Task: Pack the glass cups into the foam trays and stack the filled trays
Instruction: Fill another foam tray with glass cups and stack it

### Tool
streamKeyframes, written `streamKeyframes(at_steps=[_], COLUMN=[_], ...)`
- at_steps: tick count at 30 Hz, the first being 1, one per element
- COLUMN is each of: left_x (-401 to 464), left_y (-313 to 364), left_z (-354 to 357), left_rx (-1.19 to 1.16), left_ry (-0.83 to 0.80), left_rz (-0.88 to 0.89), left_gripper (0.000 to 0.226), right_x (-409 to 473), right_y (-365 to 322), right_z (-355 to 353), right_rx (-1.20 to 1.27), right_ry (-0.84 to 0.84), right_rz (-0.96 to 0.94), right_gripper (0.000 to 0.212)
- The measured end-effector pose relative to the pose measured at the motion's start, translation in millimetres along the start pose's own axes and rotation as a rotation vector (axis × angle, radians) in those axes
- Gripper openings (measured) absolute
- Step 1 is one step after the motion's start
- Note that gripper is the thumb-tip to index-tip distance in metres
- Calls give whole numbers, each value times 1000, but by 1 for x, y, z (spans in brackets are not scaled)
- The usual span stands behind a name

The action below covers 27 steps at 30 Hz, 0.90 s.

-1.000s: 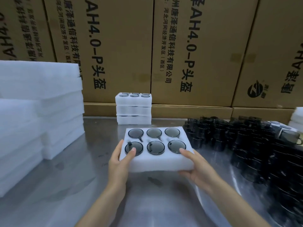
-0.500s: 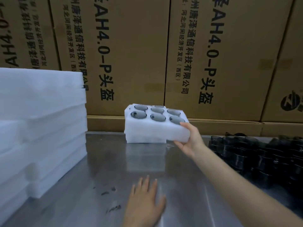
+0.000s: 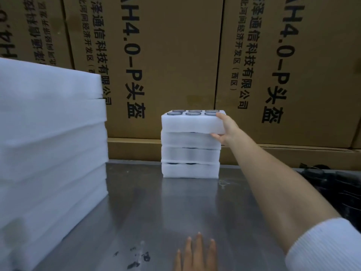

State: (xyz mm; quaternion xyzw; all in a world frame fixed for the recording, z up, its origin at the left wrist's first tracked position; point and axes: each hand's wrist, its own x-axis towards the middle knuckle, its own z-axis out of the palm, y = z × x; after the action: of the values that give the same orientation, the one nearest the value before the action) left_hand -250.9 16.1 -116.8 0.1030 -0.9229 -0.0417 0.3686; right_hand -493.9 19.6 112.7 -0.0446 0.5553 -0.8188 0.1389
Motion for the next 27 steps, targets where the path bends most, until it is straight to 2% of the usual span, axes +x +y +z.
streamKeyframes(at_steps=[3, 6, 9, 12, 15, 18, 19, 22, 27], left_x=[5, 8, 11, 11, 9, 10, 10, 11, 15], left_y=[-1, -2, -6, -4, -1, 0, 1, 3, 2], left_z=[-2, -1, 10, 12, 13, 11, 10, 8, 8], left_rx=[-88, 24, 125, 94, 87, 50, 45, 70, 88], left_ry=[-12, 141, 328, 318, 308, 295, 287, 321, 401], left_rz=[-58, -22, 10, -4, -14, -12, -11, -9, 36], left_gripper=[30, 19, 21, 23, 21, 20, 20, 23, 21], right_x=[8, 15, 22, 27, 29, 32, 32, 29, 24], right_y=[-3, -6, -4, 1, 5, 17, 22, 37, 35], right_z=[1, 4, 6, 5, 5, 4, 3, 4, 14], right_rx=[-4, 10, 17, 28, -169, -709, -814, -814, -829], right_ry=[-8, -32, -52, -47, -79, 156, 234, 270, 346], right_rz=[-26, -70, -65, -57, -123, -313, -359, -405, -353], right_gripper=[54, 53, 48, 49, 61, 72, 75, 69, 65])
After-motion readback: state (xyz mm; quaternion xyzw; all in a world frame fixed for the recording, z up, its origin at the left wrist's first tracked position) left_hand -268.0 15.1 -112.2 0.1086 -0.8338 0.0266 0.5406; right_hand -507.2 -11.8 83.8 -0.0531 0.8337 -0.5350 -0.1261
